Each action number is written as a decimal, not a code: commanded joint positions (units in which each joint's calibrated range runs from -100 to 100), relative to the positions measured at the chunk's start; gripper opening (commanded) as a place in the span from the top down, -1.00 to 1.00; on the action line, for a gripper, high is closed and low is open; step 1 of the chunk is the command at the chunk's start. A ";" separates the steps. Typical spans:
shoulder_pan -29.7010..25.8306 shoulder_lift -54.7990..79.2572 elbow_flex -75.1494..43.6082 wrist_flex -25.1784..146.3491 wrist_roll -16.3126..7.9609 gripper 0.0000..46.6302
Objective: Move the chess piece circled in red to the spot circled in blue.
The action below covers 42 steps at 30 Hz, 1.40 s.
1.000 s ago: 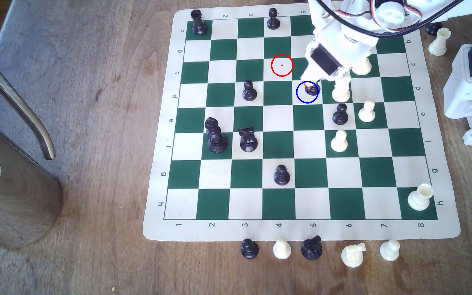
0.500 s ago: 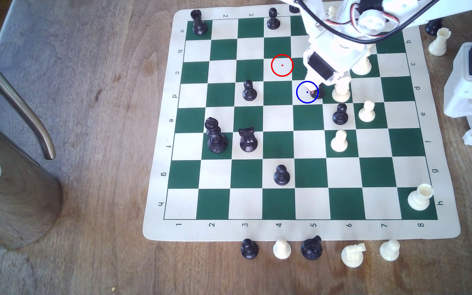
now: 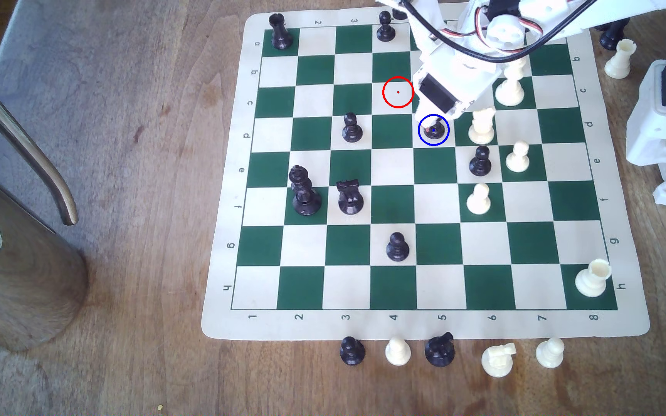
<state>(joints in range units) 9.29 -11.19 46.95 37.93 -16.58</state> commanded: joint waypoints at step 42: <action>-4.72 -84.57 36.91 10.07 10.11 0.99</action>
<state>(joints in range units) 4.42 -87.77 77.14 56.57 -9.89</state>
